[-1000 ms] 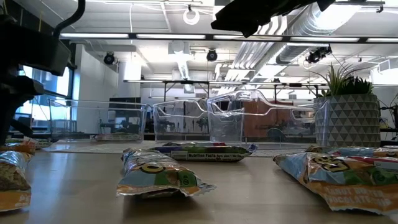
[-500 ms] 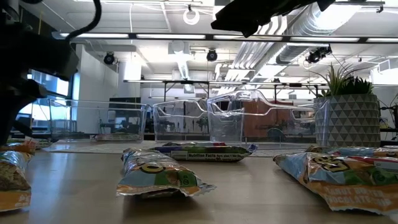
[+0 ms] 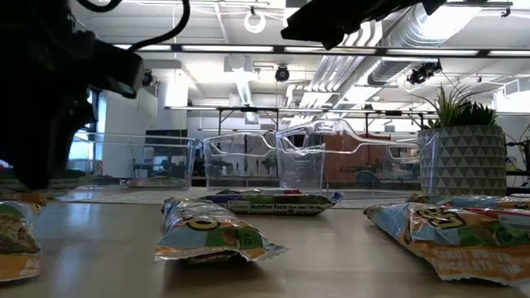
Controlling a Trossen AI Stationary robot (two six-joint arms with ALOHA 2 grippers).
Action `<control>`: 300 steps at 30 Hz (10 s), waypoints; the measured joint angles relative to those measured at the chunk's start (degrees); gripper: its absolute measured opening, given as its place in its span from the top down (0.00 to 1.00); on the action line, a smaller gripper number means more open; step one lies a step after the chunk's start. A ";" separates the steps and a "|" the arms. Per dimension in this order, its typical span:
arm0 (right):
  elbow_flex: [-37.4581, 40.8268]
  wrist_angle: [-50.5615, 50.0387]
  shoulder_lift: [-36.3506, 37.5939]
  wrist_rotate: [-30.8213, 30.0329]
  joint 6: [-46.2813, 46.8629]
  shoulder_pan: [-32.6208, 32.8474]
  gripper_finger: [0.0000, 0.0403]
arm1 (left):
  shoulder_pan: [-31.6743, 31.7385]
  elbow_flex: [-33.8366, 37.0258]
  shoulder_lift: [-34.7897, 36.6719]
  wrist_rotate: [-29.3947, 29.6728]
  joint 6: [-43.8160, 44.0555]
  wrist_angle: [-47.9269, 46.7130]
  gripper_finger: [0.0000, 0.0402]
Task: Pick and place Granola Bars by type
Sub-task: Put the red granola bar into the left transparent bin, then put the blue granola bar into the right transparent bin
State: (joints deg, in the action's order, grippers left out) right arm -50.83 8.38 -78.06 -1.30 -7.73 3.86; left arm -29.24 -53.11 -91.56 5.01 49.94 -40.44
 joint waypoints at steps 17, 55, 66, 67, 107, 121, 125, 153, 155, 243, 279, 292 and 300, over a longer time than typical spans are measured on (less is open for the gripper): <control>0.00 -1.25 0.00 0.00 0.24 0.00 0.58 | 27.27 -24.90 3.91 17.96 -22.42 -35.00 0.69; 0.00 -2.16 0.00 0.00 0.07 0.00 0.58 | 73.12 0.27 4.83 -0.07 -65.03 4.71 0.68; -0.02 -2.00 -0.93 0.10 2.78 0.00 0.58 | 73.10 0.07 4.85 1.45 -64.64 4.21 0.53; -0.02 -2.01 -1.77 0.34 3.21 0.00 0.58 | 73.11 -0.47 4.81 1.48 -64.69 2.81 0.52; -29.24 -34.99 -38.95 1.48 -11.82 -0.67 0.58 | 72.97 -36.87 4.83 -19.77 -55.71 -30.13 0.51; -25.31 -33.48 -38.86 2.84 -10.41 -1.57 0.60 | 72.97 -36.87 4.83 -19.86 -56.16 -30.02 0.51; -25.26 -33.50 -38.86 5.64 -9.23 -1.64 0.67 | 72.97 -36.86 4.83 -19.95 -56.14 -30.03 0.51; -43.78 6.21 -40.22 -6.56 -7.96 -8.74 0.79 | 73.08 -36.82 33.56 -23.49 -55.48 -29.24 0.51; -43.80 13.50 -42.07 -5.99 -6.87 -10.67 0.79 | 73.10 -36.82 34.41 -23.49 -55.48 -28.91 0.51; -26.42 -89.79 -11.47 -12.20 62.65 23.90 0.45 | 73.10 -36.82 33.35 -19.09 -53.58 -33.45 0.51; 15.41 -65.16 1.77 2.99 65.43 21.48 0.49 | 73.11 -36.82 33.31 -19.05 -49.41 -29.31 0.51; 14.60 -64.42 1.75 5.71 67.01 21.53 0.49 | 73.10 -36.82 33.26 -19.07 -49.41 -29.54 0.51; 10.06 -64.77 1.75 4.11 66.82 21.66 0.49 | 73.11 -36.82 33.26 -19.07 -49.41 -29.52 0.51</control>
State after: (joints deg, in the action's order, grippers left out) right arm -40.77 -56.39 -76.31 2.81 59.09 25.52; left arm 43.87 -89.93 -58.30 -14.06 0.54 -69.96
